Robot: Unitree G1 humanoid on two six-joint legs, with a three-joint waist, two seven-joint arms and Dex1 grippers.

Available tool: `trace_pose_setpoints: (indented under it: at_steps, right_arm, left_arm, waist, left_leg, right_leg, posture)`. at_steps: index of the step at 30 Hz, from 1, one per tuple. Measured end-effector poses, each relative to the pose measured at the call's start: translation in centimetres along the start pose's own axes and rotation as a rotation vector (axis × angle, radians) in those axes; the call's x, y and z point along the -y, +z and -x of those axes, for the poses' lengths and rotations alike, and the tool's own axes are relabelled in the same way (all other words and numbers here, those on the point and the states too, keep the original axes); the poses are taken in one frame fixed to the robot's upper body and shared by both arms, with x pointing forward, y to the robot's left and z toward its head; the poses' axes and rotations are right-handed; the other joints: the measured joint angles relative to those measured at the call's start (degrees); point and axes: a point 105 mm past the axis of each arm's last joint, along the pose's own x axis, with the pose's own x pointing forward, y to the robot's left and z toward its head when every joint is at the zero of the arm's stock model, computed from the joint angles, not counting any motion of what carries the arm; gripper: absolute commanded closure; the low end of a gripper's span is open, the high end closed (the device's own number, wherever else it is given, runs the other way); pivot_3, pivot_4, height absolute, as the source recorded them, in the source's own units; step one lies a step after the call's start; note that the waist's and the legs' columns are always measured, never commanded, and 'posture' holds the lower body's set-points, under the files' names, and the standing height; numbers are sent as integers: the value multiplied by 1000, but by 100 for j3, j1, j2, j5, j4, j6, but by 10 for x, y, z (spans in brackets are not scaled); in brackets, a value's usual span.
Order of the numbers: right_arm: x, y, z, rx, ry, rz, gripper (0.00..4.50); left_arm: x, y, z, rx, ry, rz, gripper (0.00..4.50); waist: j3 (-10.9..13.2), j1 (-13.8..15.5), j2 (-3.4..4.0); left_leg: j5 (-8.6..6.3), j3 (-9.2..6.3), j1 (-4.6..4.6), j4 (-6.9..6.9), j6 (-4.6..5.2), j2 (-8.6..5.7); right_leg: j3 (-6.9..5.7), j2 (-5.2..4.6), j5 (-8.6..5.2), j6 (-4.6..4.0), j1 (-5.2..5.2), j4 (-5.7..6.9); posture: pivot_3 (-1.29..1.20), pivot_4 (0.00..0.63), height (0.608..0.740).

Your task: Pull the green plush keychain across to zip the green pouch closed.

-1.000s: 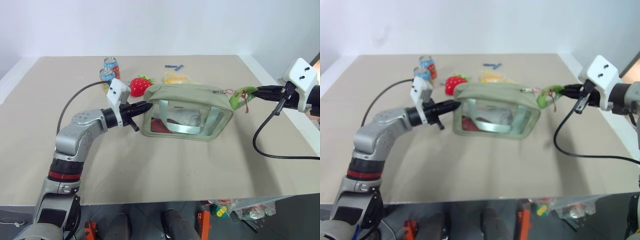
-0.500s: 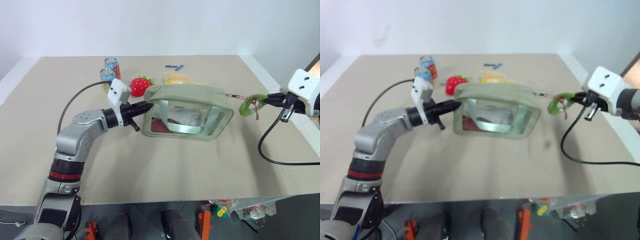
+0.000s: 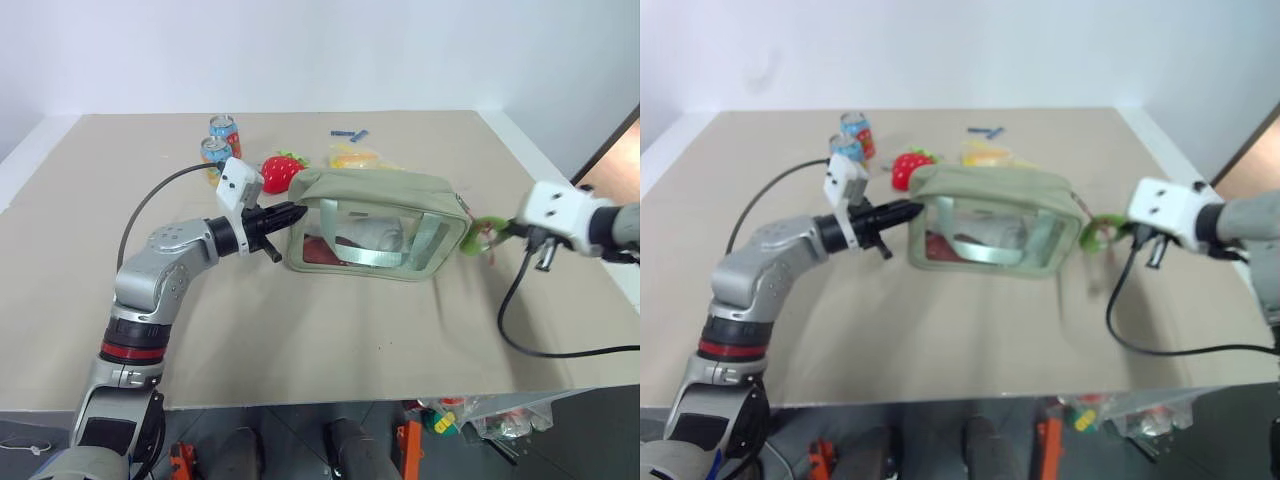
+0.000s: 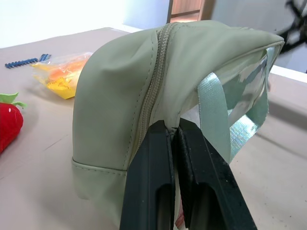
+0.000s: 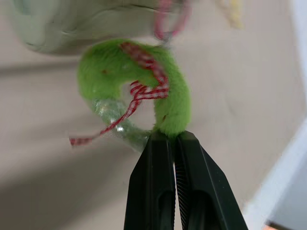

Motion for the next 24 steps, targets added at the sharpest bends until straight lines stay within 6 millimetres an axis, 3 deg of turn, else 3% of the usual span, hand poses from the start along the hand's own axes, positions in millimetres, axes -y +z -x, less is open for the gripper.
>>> trace_pose_setpoints:
  at_steps: [7,18,21,23,24]
  right_arm:
    - [-18,8,-25,7,43,37,4465]
    - [-18,5,-29,23,41,59,4465]
    - [-15,14,-31,110,19,-46,4465]
    - [-12,20,-30,175,3,-141,4003]
    - [-10,22,-28,205,-3,-197,3622]
  left_arm:
    - [0,0,-1,3,4,3,4500]
    - [0,0,-1,3,12,4,4500]
    - [0,0,0,5,10,16,4500]
    - [1,0,1,8,2,39,4500]
    - [2,0,1,11,-5,63,4139]
  waist:
    - [0,0,1]
    - [0,-2,0]
    - [0,-6,0]
    - [0,-6,0]
    - [0,-7,0]
  left_leg:
    - [5,-3,0,1,1,-4]
    - [6,-4,2,1,2,-5]
    - [8,-7,2,1,4,-5]
    - [10,-10,2,1,5,-7]
    - [10,-11,1,1,6,-7]
  right_leg:
    - [-1,-4,2,4,2,1]
    - [-1,-4,3,4,5,1]
    - [-1,-3,5,7,7,1]
    - [-1,-4,6,8,8,2]
    - [-2,-4,6,8,8,2]
  posture:
    - [0,150,740]
    - [0,150,740]
    - [0,150,740]
    - [0,150,740]
    - [0,150,740]
